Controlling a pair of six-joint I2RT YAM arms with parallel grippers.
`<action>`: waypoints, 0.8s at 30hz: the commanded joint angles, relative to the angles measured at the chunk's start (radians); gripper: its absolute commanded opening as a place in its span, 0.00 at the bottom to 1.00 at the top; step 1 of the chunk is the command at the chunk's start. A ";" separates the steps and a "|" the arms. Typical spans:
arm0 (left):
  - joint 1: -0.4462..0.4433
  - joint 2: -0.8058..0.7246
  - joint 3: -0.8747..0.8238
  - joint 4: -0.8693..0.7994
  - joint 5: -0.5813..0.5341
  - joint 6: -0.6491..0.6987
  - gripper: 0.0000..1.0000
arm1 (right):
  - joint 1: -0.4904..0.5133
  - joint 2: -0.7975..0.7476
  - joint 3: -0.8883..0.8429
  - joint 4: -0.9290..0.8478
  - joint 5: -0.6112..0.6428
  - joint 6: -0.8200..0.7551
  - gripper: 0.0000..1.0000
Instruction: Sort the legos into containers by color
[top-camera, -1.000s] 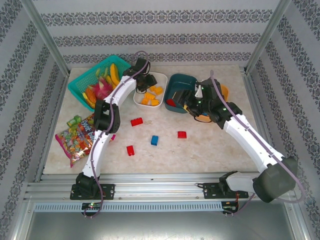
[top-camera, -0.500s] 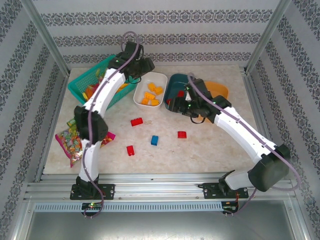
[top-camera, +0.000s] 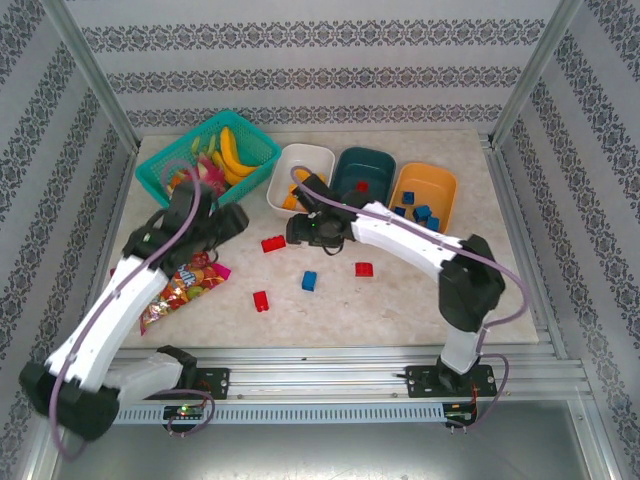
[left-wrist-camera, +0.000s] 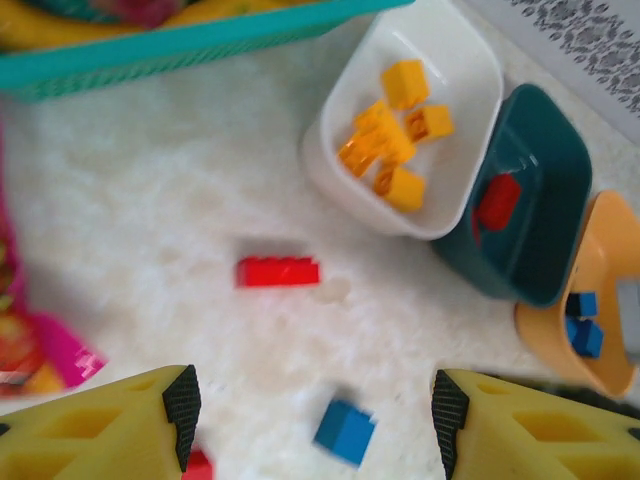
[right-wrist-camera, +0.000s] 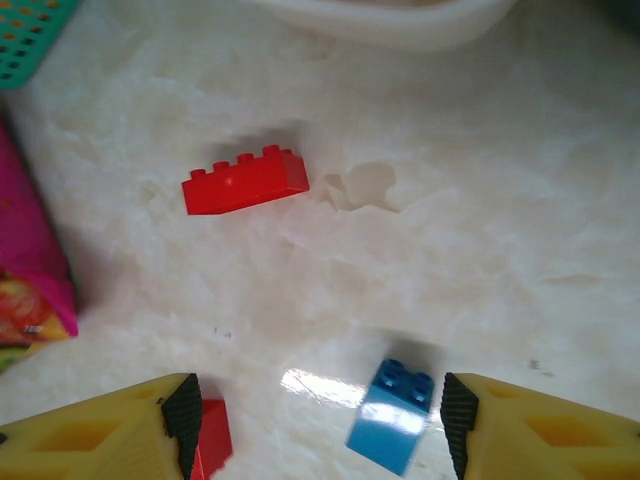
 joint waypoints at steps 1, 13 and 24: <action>-0.004 -0.169 -0.104 -0.102 -0.006 -0.019 0.66 | 0.036 0.105 0.083 0.013 0.035 0.212 0.67; -0.004 -0.469 -0.135 -0.370 -0.011 0.004 0.70 | 0.081 0.410 0.386 -0.075 0.173 0.654 0.67; -0.003 -0.455 -0.075 -0.429 0.009 0.082 0.70 | 0.062 0.555 0.509 -0.088 0.157 0.773 0.68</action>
